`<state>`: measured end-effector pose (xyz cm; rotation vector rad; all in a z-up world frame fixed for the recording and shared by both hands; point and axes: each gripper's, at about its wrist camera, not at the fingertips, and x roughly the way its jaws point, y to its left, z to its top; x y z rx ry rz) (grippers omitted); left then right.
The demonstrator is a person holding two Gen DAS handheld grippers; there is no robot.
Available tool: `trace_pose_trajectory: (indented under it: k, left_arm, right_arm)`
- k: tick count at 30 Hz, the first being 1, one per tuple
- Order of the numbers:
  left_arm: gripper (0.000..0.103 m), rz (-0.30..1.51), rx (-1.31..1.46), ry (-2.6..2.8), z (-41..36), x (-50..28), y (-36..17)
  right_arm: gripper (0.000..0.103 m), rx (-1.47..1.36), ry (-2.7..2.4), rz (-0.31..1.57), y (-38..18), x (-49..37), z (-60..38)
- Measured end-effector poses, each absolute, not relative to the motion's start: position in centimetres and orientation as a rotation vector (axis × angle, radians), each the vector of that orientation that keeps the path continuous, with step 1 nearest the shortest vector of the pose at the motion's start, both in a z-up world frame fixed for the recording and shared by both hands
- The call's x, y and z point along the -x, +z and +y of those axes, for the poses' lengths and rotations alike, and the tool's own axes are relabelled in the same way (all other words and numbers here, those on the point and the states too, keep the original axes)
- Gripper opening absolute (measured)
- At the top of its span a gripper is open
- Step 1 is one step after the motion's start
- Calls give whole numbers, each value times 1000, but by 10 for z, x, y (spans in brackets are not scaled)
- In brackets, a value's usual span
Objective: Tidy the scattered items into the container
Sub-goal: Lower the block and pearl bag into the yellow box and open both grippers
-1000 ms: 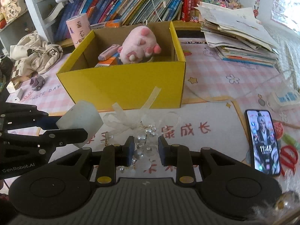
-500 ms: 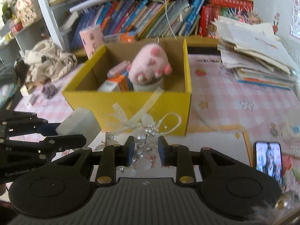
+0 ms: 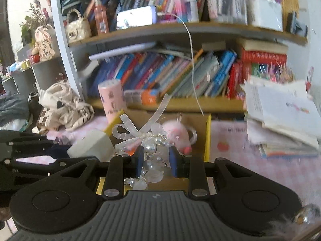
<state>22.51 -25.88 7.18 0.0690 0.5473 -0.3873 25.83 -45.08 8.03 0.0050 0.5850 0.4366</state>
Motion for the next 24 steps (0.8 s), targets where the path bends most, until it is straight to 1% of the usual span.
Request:
trace_pose_trajectory:
  k: [4,10,16,24]
  left_arm:
    - [23,551,-52,-353,-253,-251,67]
    - [23,660,-90,-323,-257,-283,32]
    - [24,742,-141,-345,-267,-298,8]
    - [24,819,-164,-365,-271,-307,-12]
  right_arm:
    - [25,22,436,582,77,-283,-444]
    - [25,98,417,697,42,-321,-426]
    - [26,143,446,804,10,-337,-413]
    - [27,141,437,867,-7,-347,-415]
